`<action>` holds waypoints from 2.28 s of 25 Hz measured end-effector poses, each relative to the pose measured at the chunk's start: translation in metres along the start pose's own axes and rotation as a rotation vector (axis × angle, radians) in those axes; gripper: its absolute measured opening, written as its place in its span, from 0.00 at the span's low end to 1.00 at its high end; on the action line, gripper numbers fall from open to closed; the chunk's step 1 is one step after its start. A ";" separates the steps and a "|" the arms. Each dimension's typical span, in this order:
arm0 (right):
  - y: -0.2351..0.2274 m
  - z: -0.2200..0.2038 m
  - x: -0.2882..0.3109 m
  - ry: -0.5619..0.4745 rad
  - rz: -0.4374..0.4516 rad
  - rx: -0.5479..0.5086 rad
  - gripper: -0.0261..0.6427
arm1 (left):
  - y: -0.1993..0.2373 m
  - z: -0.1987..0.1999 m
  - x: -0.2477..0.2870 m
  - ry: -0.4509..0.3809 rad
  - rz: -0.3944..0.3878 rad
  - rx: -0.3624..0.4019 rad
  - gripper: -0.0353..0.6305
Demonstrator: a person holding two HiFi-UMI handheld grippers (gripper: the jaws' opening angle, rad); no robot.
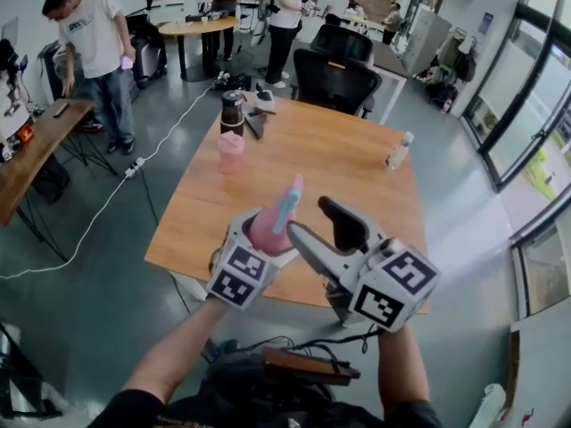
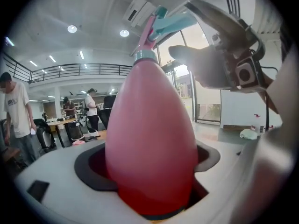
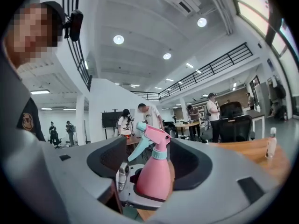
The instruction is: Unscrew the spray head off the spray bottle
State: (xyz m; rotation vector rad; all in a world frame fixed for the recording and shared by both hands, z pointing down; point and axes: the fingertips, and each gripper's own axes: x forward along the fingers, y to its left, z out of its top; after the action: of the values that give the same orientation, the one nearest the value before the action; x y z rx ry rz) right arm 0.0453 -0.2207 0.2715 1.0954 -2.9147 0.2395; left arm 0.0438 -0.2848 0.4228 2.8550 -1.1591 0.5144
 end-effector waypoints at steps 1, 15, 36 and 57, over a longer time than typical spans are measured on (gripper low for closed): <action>-0.001 -0.001 0.004 0.002 -0.006 0.019 0.47 | 0.000 -0.001 0.002 0.003 0.005 0.006 0.74; -0.024 -0.005 0.003 0.045 -0.025 0.022 0.47 | -0.020 0.005 -0.001 -0.049 -0.146 -0.011 0.74; -0.006 0.002 -0.024 -0.030 0.082 0.021 0.47 | -0.022 0.003 -0.013 -0.058 -0.209 -0.008 0.74; -0.017 -0.007 -0.004 -0.040 0.091 0.139 0.24 | -0.052 0.008 -0.013 -0.057 -0.256 0.062 0.74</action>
State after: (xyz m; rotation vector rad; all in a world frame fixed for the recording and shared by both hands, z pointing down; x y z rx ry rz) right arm 0.0591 -0.2302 0.2804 0.9952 -3.0270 0.4339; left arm 0.0728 -0.2393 0.4169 3.0269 -0.7775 0.4663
